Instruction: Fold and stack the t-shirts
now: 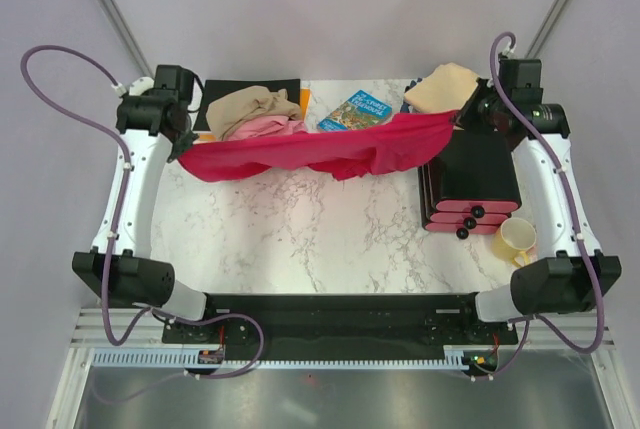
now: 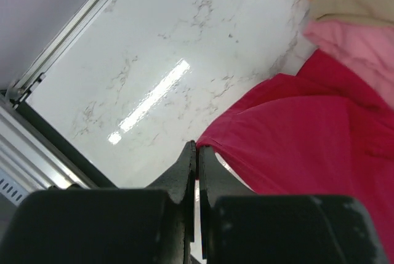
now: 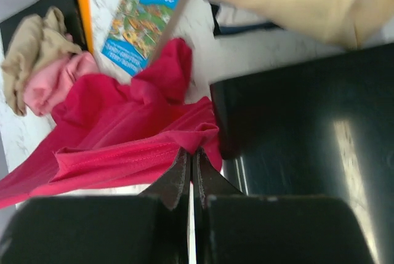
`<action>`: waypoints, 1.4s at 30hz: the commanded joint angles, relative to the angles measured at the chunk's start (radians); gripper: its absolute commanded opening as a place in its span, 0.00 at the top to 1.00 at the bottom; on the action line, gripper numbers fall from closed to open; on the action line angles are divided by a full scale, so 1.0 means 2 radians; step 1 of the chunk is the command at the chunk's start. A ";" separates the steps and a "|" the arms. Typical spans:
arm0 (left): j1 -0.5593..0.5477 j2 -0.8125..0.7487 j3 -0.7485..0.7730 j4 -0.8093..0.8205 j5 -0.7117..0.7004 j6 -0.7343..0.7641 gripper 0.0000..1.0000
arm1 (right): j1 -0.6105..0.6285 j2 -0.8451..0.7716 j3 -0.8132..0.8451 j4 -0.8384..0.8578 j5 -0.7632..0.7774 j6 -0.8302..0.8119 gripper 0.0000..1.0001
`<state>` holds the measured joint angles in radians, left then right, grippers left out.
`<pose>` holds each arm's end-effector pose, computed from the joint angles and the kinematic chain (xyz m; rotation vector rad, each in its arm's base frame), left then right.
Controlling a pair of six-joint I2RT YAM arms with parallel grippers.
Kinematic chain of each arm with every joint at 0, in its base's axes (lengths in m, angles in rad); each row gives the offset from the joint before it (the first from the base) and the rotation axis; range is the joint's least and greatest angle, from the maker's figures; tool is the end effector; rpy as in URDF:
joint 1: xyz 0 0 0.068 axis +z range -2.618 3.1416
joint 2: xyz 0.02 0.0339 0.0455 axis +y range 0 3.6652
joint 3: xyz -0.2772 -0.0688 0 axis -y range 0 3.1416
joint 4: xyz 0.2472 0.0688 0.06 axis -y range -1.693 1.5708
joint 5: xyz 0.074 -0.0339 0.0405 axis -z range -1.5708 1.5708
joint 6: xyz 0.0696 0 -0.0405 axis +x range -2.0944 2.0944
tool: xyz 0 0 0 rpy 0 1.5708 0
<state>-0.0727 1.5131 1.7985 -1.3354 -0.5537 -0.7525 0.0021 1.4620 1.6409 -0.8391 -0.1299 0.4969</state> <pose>0.2925 0.0154 0.4019 -0.9827 2.2276 0.3726 0.3354 0.0097 0.4044 0.4828 2.2048 0.4149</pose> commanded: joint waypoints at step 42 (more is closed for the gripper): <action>0.036 0.130 0.372 0.059 -0.123 0.069 0.98 | -0.042 0.152 0.397 0.140 0.032 0.019 1.00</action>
<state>-0.0776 1.7824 2.5065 -1.2381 -0.6788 -0.6655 -0.0158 1.7683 2.3581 -0.6643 -0.1768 0.5823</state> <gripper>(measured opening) 0.032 0.010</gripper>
